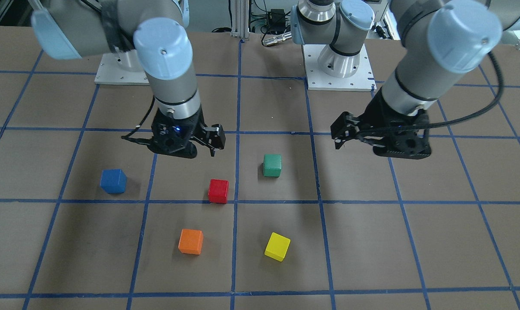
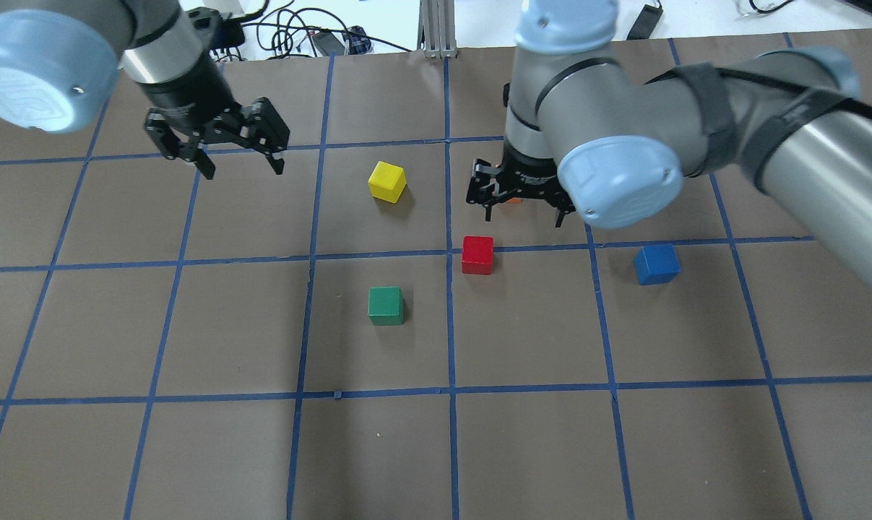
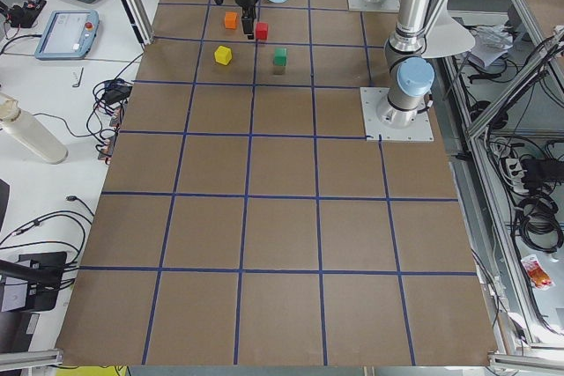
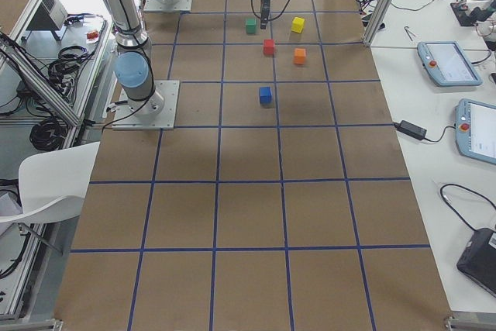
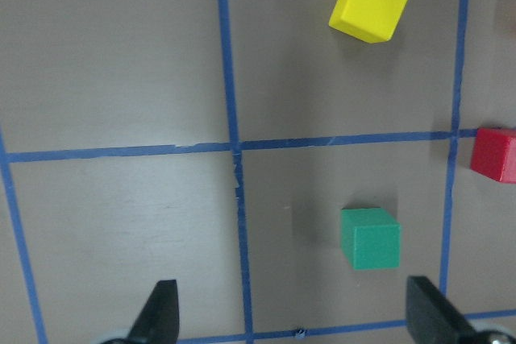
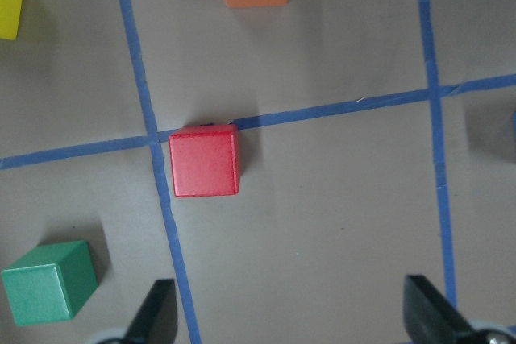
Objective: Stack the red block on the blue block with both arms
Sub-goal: 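Lower the right gripper onto the red cube while the left arm retracts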
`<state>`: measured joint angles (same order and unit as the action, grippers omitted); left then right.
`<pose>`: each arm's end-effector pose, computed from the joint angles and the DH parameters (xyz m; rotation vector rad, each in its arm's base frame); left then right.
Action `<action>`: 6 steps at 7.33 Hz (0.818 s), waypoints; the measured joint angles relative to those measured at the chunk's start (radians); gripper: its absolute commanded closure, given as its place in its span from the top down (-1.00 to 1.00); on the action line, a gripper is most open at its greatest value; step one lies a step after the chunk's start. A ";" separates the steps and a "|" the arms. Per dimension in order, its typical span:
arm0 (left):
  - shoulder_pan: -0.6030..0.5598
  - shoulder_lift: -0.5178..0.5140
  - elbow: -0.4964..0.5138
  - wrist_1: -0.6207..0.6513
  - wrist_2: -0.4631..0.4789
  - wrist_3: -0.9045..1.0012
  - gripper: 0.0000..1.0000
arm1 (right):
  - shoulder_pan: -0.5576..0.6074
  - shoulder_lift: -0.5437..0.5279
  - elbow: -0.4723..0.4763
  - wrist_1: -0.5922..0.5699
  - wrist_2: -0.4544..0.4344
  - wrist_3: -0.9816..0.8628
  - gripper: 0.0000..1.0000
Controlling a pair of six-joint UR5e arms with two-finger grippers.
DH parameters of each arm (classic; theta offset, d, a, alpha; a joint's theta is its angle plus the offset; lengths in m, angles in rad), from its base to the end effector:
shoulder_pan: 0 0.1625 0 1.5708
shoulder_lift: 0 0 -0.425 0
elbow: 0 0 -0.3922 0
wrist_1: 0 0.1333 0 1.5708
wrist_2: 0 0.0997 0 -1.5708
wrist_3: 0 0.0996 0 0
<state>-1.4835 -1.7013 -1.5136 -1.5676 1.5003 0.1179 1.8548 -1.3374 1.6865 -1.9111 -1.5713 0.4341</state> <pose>-0.0928 -0.5491 0.4491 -0.0431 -3.0625 -0.0958 0.2864 -0.5057 0.3414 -0.2353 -3.1292 -0.0126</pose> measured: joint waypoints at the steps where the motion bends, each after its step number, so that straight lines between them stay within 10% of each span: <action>1: 0.051 0.035 0.001 -0.018 0.001 0.043 1.00 | 0.031 0.057 0.004 -0.058 -0.015 0.024 1.00; 6: 0.089 0.099 -0.021 -0.017 0.003 0.059 1.00 | 0.049 0.204 0.008 -0.194 -0.033 0.039 1.00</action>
<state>-1.3949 -1.6026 -1.5341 -1.5849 1.5033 0.1770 1.9036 -1.1330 1.6949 -2.1052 -1.6047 0.4731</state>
